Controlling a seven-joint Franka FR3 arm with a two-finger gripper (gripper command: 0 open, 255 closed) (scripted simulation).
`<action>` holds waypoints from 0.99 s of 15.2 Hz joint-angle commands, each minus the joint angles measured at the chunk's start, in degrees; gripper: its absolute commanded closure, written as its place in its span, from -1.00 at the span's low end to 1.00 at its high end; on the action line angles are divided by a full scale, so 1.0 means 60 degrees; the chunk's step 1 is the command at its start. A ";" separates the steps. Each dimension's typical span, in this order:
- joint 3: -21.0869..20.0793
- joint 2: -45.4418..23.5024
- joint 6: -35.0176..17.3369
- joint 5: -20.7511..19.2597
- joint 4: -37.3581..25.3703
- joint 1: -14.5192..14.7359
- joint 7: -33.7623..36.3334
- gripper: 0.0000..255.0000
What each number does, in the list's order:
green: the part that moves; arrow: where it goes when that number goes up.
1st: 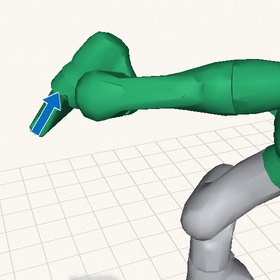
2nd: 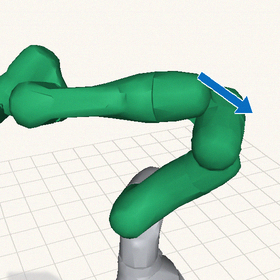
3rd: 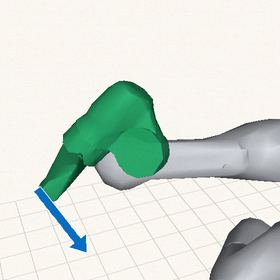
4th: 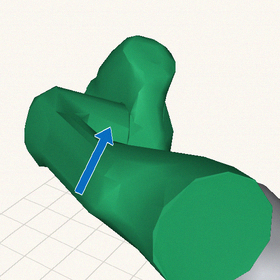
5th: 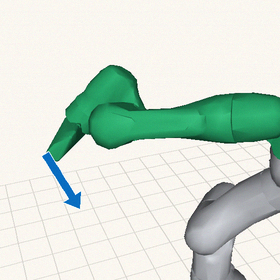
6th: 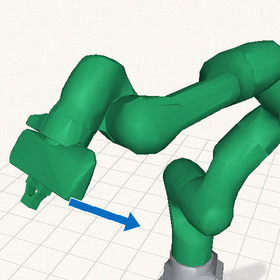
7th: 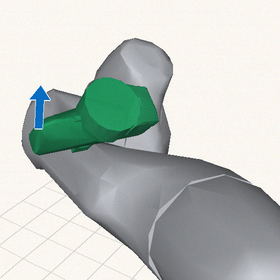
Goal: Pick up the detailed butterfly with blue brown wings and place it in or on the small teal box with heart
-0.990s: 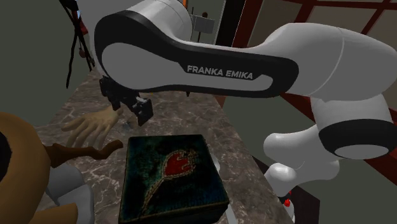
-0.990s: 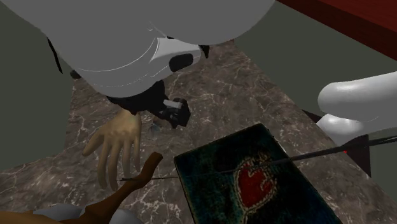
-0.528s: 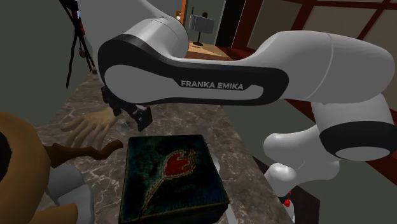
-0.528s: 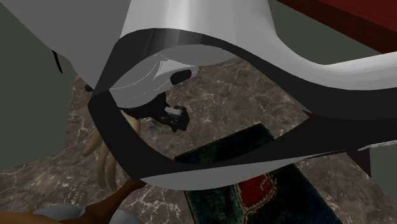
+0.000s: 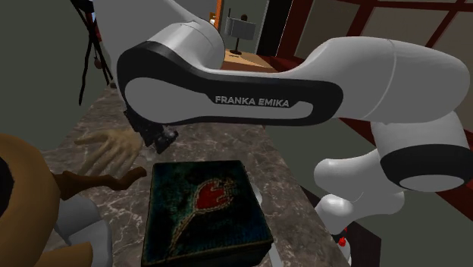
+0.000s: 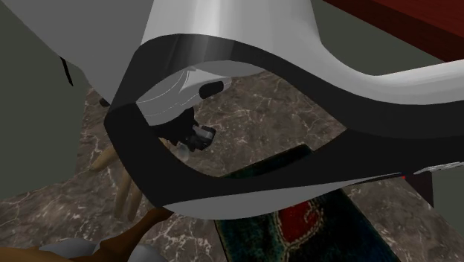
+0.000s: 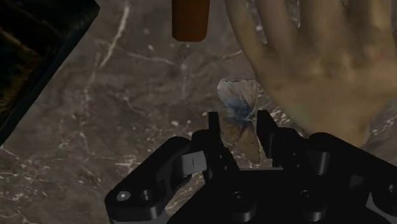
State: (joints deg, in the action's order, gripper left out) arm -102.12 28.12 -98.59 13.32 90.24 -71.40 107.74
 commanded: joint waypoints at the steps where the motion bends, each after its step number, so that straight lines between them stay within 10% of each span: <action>1: -0.0012 0.0005 0.0001 0.0006 0.0006 0.0007 0.0000 1.00; 8: -0.0013 0.0006 -0.0003 0.0007 0.0010 0.0005 0.0000 1.00; 9: -0.0013 0.0006 -0.0003 0.0007 0.0010 0.0005 0.0000 -1.00; 12: 0.2188 0.0103 -0.1664 -0.1721 0.1679 0.3611 0.1443 -1.00; 15: 0.2462 0.0410 -0.2113 -0.1706 0.2101 0.3954 0.1498 -1.00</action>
State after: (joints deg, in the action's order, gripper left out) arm -88.07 30.20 -110.00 3.40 101.65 -48.69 116.40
